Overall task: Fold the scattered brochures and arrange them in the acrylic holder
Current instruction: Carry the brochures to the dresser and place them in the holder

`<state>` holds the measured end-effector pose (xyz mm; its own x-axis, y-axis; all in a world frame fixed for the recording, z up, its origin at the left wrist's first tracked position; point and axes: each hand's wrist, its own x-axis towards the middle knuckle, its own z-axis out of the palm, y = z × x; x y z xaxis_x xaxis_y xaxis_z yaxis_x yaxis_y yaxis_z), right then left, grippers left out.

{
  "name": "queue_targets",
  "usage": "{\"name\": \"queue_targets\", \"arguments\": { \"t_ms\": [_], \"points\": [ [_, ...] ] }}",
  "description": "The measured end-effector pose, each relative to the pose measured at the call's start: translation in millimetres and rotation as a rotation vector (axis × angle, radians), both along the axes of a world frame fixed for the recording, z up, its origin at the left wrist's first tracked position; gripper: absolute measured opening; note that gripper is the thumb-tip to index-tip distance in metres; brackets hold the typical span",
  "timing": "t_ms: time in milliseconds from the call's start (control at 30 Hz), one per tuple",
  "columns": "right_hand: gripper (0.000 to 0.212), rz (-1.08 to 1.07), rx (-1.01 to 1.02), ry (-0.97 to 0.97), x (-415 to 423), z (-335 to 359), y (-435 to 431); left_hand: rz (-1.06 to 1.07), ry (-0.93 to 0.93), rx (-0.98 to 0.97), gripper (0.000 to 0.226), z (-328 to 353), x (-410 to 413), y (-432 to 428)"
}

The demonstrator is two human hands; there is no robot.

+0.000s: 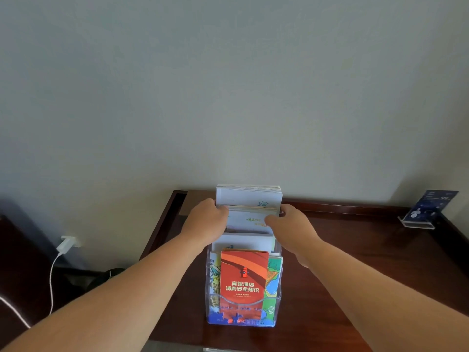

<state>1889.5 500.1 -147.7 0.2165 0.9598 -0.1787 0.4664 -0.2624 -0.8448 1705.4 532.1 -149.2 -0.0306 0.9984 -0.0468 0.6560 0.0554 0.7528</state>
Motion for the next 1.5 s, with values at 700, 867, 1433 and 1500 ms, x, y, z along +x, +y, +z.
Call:
{"name": "queue_targets", "arguments": {
  "t_ms": [700,867,1433,1500],
  "points": [
    [0.04,-0.153,-0.193,0.286,13,-62,-39,0.21,-0.333,-0.266,0.034,-79,-31,-43],
    [0.058,-0.16,-0.316,0.513,15,-84,-44,0.217,-0.582,-0.528,0.045,-98,-24,-51],
    [0.063,-0.212,-0.307,0.528,102,-92,-48,0.179,-0.656,-0.544,0.045,-111,65,-40],
    [0.064,-0.21,-0.304,0.534,129,-90,-44,0.171,-0.666,-0.558,0.046,-110,91,-36]
  ]
}}
